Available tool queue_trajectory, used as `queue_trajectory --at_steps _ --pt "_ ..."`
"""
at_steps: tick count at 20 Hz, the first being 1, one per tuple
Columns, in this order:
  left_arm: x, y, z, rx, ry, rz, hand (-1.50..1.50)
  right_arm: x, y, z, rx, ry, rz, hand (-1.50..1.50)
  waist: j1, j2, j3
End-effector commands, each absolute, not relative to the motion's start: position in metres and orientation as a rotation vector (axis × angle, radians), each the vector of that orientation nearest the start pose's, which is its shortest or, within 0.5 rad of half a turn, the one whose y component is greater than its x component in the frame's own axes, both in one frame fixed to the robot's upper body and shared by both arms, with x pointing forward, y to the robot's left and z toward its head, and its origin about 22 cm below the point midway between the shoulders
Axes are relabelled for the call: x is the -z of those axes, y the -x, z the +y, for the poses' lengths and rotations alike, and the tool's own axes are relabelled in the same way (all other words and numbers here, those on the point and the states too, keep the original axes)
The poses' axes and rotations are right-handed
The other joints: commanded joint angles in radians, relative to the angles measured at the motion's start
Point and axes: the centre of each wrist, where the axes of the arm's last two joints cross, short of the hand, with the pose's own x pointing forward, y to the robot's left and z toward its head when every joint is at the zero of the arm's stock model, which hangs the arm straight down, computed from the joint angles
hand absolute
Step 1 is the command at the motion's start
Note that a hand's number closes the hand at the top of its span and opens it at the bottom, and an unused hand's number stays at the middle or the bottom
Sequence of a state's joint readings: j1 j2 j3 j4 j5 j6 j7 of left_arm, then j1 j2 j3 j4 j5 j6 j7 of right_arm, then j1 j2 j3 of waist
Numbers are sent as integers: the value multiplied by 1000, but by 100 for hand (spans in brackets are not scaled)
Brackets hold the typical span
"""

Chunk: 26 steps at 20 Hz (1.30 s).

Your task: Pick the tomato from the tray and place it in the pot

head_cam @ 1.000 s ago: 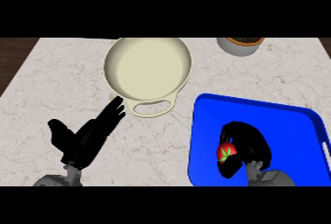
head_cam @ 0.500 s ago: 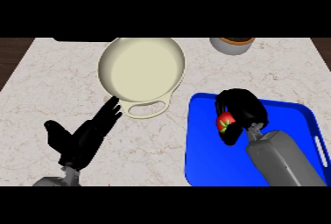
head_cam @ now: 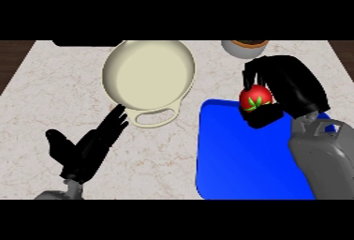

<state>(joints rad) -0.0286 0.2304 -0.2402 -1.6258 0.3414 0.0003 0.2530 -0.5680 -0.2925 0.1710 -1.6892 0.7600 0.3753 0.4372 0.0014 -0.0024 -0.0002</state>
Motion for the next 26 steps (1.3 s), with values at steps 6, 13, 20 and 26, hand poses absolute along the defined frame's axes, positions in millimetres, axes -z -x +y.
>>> queue_trajectory --at_steps 6,13,20,26 --pt "-30 -234 209 171 284 -1321 0 -266 -328 -156 -922 658 -1787 150 16 2 0" --pt "-21 -244 212 158 293 -1315 0 -296 -353 -100 -921 625 -1770 150 12 4 0" --pt "-15 -248 225 150 267 -1337 0 -300 -396 -62 -939 579 -1750 150 24 9 -1" --pt "-23 -245 210 185 310 -1323 0 -274 -425 -36 -986 549 -1767 150 42 15 -1"
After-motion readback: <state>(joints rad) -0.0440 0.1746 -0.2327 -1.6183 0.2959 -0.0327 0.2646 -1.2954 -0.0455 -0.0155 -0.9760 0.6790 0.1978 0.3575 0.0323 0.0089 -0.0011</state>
